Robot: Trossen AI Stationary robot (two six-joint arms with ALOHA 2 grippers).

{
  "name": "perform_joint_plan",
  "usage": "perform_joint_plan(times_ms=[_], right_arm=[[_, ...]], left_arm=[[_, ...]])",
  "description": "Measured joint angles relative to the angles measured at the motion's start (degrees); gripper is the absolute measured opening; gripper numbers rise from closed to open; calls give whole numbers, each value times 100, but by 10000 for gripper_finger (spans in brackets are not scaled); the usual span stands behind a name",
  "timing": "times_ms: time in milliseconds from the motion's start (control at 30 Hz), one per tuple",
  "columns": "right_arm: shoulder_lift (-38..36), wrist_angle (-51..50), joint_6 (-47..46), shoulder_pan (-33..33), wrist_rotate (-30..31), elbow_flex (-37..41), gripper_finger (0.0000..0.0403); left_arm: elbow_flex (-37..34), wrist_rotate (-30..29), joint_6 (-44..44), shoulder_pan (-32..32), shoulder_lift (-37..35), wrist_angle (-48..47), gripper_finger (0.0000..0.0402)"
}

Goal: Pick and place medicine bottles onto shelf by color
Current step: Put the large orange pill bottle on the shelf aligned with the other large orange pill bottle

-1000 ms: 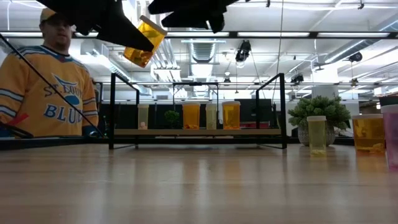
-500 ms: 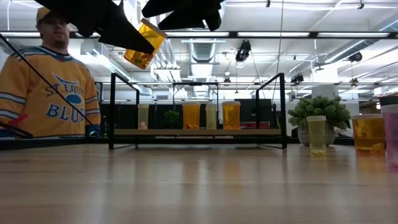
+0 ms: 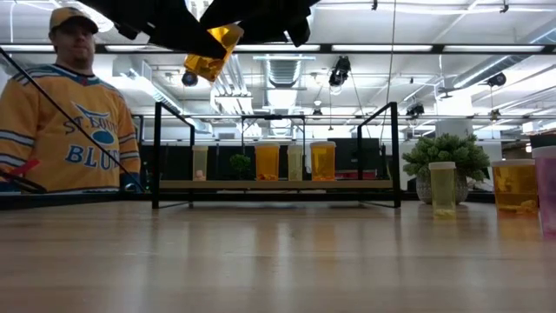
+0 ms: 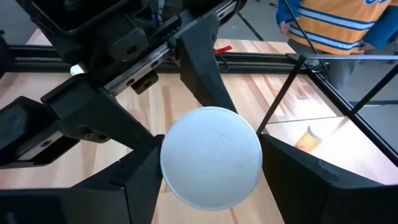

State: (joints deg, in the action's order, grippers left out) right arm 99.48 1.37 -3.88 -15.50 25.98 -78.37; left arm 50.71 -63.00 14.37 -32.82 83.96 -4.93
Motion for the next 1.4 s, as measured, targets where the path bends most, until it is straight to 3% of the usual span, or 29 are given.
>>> perform_joint_plan(times_ms=[333,600,733,867,1100,1233,1400], right_arm=[[2,-12,46,2,-114,2,198],[1,-193,-1,4,-73,4,204],[-100,-854,70,32,38,-148,201],[-266,-2191,155,188,195,-675,197],[-320,-4551,497,933,423,-1920,197],[-320,-5388,801,1708,-43,-2529,197],[-304,-5777,1113,2844,-862,-2693,197]], left_arm=[[-37,13,6,10,0,6,159],[-40,154,-27,9,0,11,237],[-41,191,-493,9,-116,-59,270],[-50,138,-1035,9,-473,-181,279],[-163,34,-1812,54,-1417,-212,280],[-163,-11,-2098,113,-1814,-199,280],[-171,-37,-2396,138,-2068,-201,280]])
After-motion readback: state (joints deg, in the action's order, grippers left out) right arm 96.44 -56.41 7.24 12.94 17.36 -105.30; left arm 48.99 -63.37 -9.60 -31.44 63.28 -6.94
